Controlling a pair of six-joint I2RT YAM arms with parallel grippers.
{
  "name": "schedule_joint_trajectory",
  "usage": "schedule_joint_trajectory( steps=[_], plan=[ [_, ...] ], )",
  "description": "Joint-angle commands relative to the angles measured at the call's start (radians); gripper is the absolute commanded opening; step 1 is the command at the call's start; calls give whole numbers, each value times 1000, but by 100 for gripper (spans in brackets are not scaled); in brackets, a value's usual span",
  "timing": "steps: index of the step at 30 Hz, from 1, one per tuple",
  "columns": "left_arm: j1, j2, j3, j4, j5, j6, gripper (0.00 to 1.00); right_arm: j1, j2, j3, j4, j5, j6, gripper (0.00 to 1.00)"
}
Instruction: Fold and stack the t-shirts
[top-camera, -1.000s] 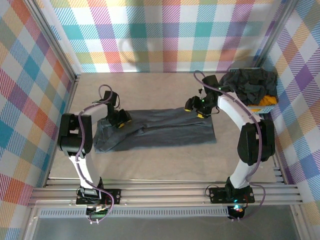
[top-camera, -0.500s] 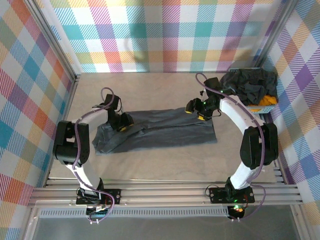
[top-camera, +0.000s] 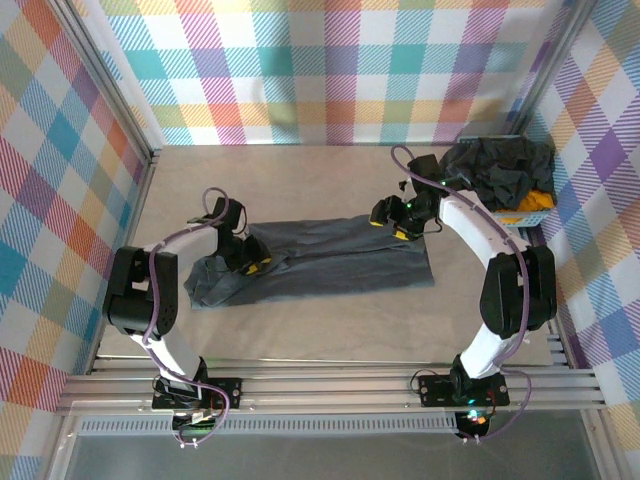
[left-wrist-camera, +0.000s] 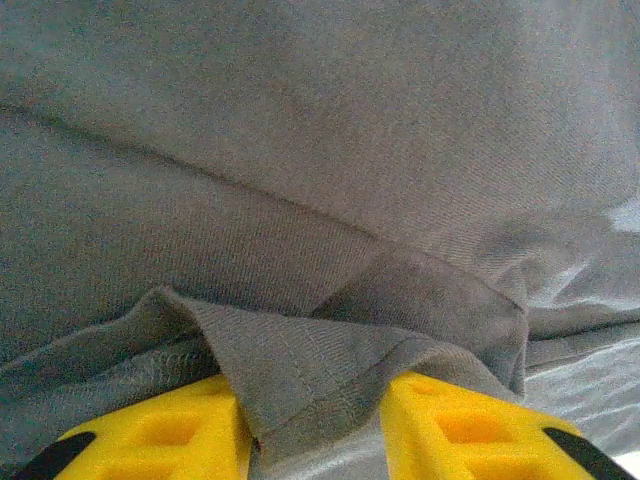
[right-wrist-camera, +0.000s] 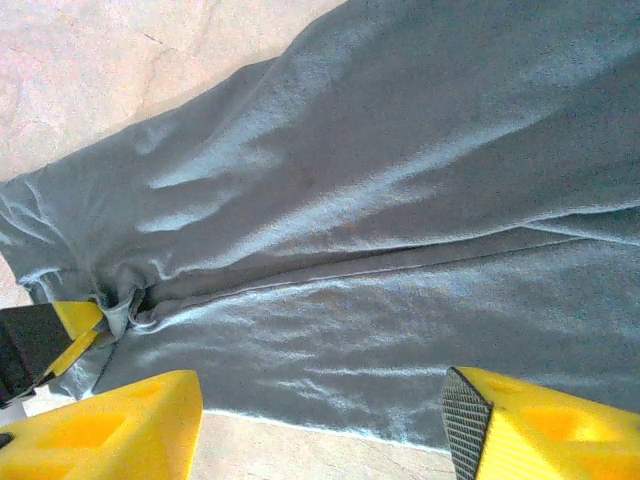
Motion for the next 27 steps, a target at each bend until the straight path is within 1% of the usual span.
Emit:
schedule_joint_trajectory(
  steps=[1,7,12,14,15,18,22,24,27],
  plan=[
    [-15,-29,-5,-35,-25,-49,33,-4,7,-16,10,-21,8,66],
    [-17,-3,40,-59,-86,-55,21,-4,3,-23,10,-21,10,65],
    [-21,-20,73,-91,-99,-67,9,-4,-14,-40,12,-15,12,65],
    [-28,-36,92,-119,-100,-98,3,-4,-19,-45,10,-12,12,65],
    [-33,-43,97,-131,-96,-123,0,-4,-22,-47,10,-9,12,65],
    [-61,-61,108,-180,-80,-231,0,-4,-25,-48,9,-5,13,65],
    [-122,-80,99,-253,-100,-425,0,-6,-22,-47,13,-8,16,65],
    [-151,-89,85,-256,-111,-526,0,-6,-21,-48,16,-11,18,65],
    [-199,-95,73,-215,-137,-660,0,-5,-20,-53,20,-17,16,65]
  ],
)
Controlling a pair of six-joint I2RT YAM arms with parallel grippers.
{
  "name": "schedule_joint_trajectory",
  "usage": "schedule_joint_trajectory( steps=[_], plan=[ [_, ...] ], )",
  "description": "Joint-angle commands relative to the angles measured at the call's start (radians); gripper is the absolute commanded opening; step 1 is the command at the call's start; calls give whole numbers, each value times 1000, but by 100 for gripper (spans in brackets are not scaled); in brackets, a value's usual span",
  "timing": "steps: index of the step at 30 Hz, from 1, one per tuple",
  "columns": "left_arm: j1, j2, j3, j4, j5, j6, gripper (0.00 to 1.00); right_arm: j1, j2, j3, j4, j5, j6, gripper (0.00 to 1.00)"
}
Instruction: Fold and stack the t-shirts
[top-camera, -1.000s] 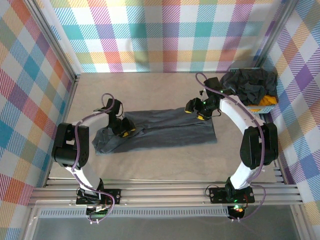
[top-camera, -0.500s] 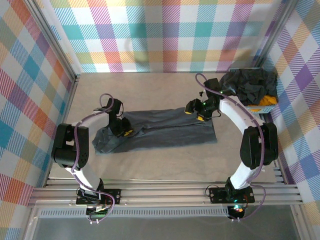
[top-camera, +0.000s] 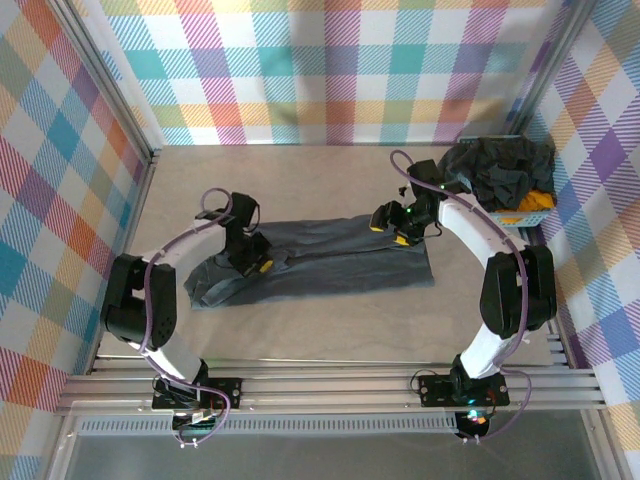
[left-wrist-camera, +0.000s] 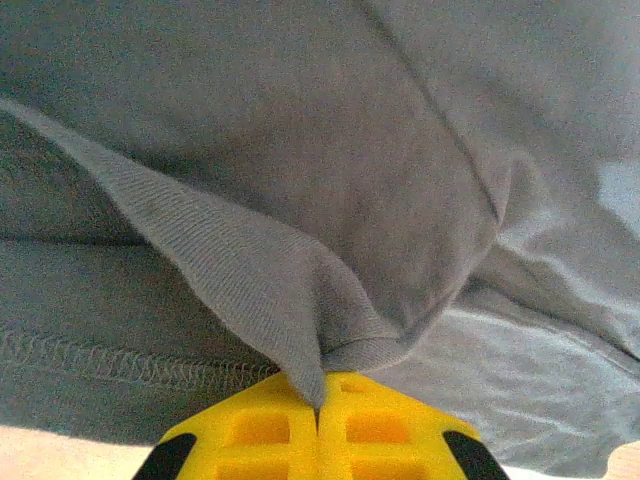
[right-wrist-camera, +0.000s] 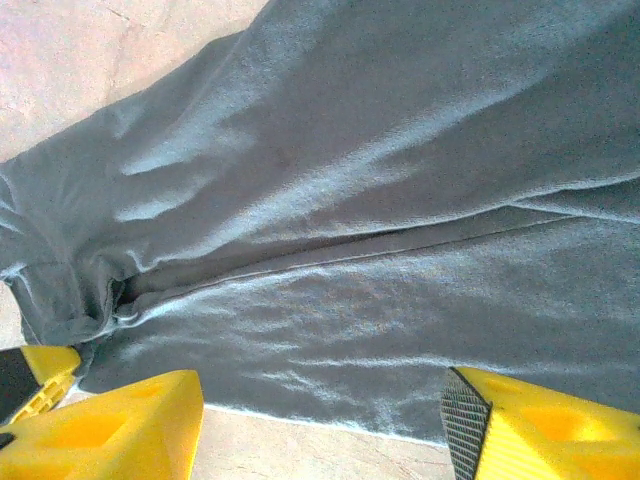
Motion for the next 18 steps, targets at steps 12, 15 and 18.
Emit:
schedule_joint_trajectory(
  steps=[12,15,18],
  plan=[
    [-132,39,-12,10,-34,-447,1,-12,-49,-54,5,-20,-14,65],
    [-146,41,10,-19,-23,-432,19,-16,-50,-61,3,-22,-18,65],
    [-147,34,39,-115,-24,-375,31,-17,-42,-63,-1,-19,-16,65]
  ],
)
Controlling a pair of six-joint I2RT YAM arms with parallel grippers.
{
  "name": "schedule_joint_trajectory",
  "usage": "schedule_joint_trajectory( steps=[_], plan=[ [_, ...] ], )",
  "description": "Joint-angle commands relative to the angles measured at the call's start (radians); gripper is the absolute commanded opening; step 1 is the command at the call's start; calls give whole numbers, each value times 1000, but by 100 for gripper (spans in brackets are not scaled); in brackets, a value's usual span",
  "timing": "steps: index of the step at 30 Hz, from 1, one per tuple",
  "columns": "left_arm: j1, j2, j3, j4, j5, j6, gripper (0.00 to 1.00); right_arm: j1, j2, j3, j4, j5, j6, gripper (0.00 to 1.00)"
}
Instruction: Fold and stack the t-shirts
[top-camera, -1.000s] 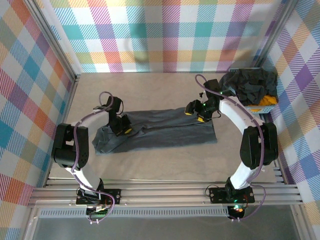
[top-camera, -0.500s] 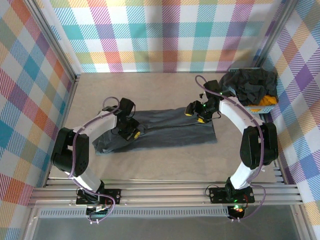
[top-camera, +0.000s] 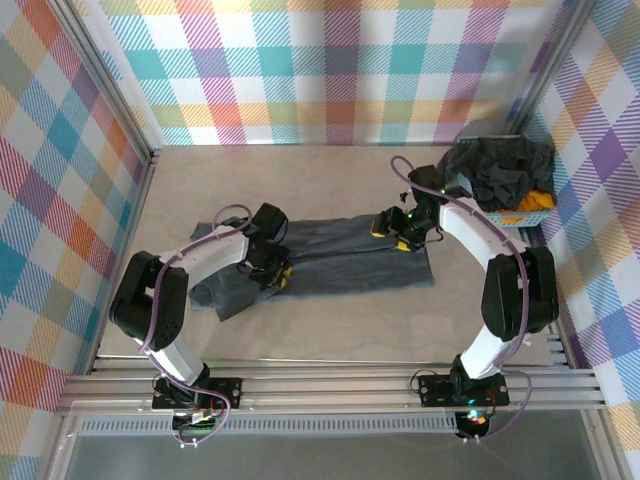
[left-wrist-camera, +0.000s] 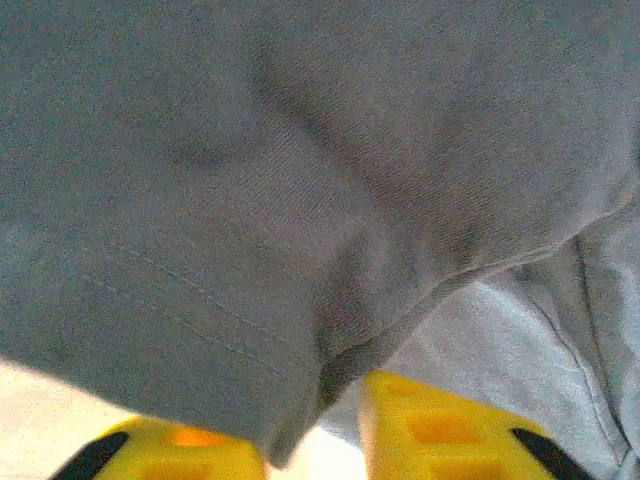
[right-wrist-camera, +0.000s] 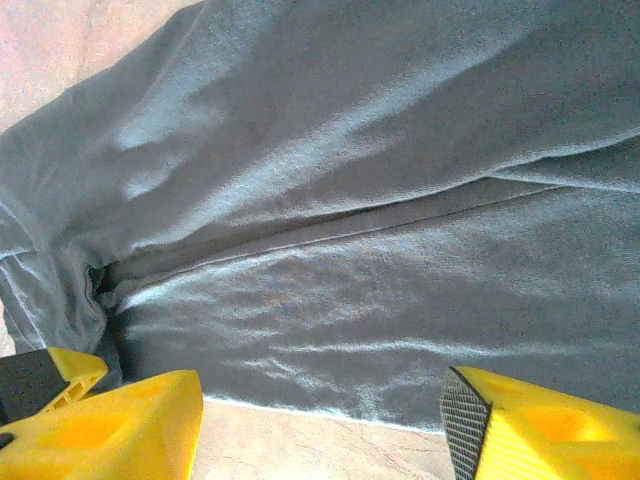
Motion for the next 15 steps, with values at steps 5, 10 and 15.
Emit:
schedule_joint_trajectory(
  steps=[5,10,15],
  plan=[
    [14,-67,64,-277,-83,135,41,-10,-5,-6,-15,4,5,64],
    [158,-174,21,-297,-132,247,37,-49,38,0,-38,32,48,62],
    [400,-233,-31,-277,-142,449,38,-99,98,0,-25,30,80,58]
  ],
)
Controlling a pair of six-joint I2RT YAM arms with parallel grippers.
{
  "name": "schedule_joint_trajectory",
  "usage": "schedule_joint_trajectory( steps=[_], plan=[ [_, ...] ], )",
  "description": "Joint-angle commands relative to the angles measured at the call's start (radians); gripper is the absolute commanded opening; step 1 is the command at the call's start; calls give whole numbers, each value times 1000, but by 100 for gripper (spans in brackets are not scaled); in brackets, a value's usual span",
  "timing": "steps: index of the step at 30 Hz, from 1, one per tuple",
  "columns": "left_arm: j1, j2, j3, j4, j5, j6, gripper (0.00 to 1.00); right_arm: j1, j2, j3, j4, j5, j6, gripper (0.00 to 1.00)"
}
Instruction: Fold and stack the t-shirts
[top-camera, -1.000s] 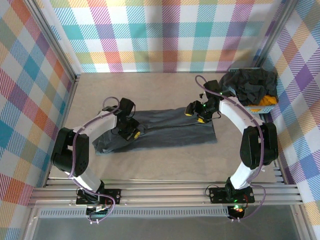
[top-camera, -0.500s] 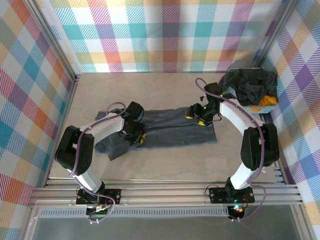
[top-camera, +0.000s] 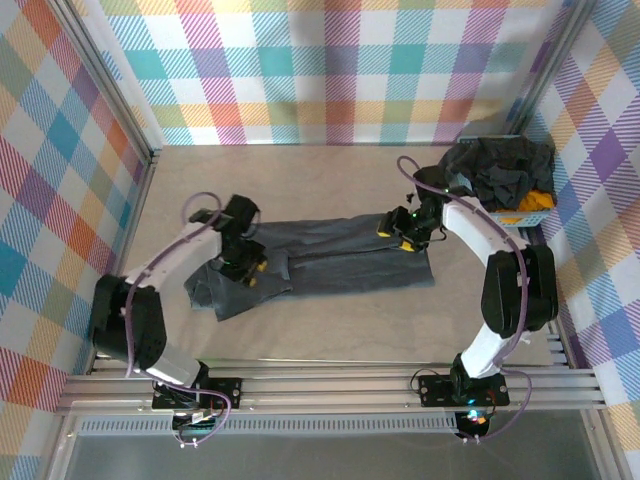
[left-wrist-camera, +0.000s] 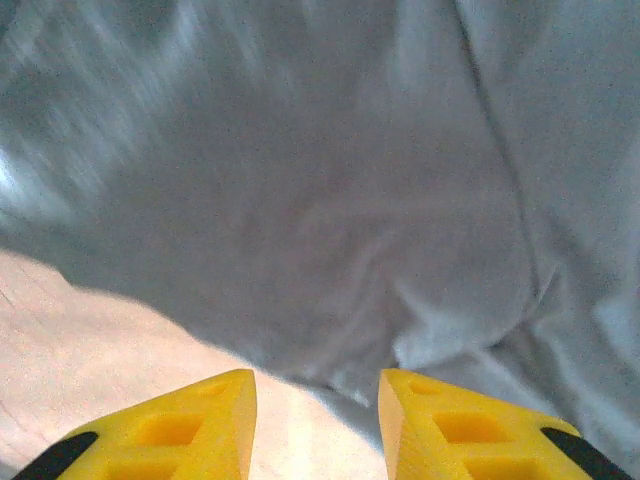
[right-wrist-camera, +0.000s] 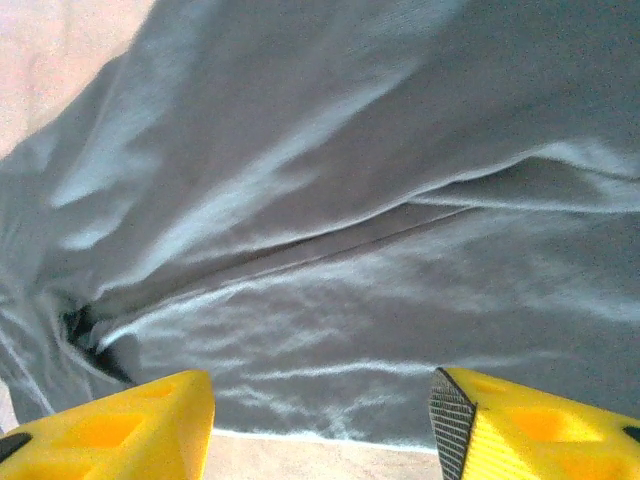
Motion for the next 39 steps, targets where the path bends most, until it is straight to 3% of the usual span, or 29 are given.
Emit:
schedule_joint_trajectory(
  steps=[1,4,7,10,21,25,29,35,39],
  plan=[
    [144,-20,-55,-29,-25,200,38,-32,60,4,-22,8,39,56],
    [266,5,-113,50,48,330,35,-53,108,19,-27,-14,53,48],
    [317,51,-136,106,98,437,35,-54,122,28,-26,-25,54,48],
    [322,88,-146,150,126,514,35,-55,126,24,-23,-36,54,50],
    [325,104,-181,260,8,668,37,-54,90,-28,7,-79,55,52],
    [328,113,-196,318,-7,729,37,-52,71,-60,67,-159,52,54],
    [330,144,-200,351,-1,743,35,-52,32,-106,162,-288,71,57],
    [331,158,-212,380,1,741,33,-52,19,-137,170,-321,99,57],
    [331,149,-216,385,8,735,24,-52,19,-147,172,-320,106,57]
  ],
)
